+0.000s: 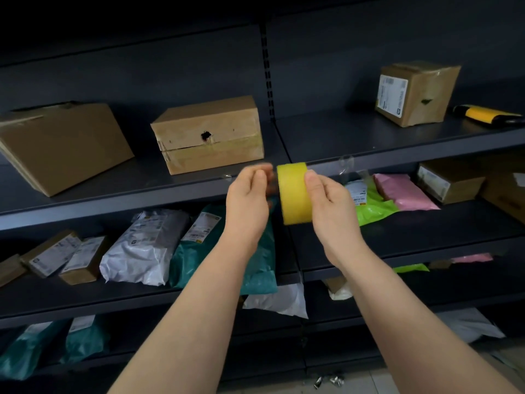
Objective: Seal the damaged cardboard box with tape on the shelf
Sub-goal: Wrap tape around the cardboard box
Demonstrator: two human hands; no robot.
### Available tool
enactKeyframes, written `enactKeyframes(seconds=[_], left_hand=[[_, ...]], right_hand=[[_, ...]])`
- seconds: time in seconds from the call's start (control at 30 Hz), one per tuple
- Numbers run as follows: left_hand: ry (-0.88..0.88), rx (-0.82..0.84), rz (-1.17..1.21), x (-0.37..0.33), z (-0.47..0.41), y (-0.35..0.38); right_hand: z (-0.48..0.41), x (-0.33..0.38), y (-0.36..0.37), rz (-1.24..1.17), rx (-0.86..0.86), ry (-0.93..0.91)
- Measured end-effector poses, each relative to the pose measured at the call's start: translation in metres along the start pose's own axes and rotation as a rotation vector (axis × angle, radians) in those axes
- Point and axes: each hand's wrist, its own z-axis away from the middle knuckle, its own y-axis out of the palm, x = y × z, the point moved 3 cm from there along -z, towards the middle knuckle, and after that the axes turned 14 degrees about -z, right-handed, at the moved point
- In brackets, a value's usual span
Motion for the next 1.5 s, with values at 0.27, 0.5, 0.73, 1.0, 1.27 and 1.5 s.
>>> enactKeyframes(seconds=[0.27, 0.5, 0.73, 1.0, 1.27, 1.5], left_hand=[[0.118, 0.276, 0.093, 0.012, -0.007, -0.014], [0.112, -0.03, -0.09, 0.008, -0.008, -0.025], [0.096, -0.036, -0.101, 0.008, -0.004, -0.027], [0.213, -0.129, -0.471, 0.003, -0.01, -0.034], [0.268, -0.265, -0.789, -0.004, -0.008, -0.034], [0.28, -0.234, -0.853, -0.01, -0.015, -0.037]], right_hand=[[-0.004, 0.005, 0.004, -0.57, 0.093, 0.367], [-0.002, 0.012, -0.012, -0.025, 0.202, -0.086], [-0.006, 0.023, -0.013, 0.03, 0.356, 0.057], [0.001, 0.015, -0.001, 0.176, 0.379, 0.05], [0.004, 0.006, 0.007, 0.34, 0.26, -0.08], [-0.007, 0.002, 0.008, 0.098, 0.315, 0.077]])
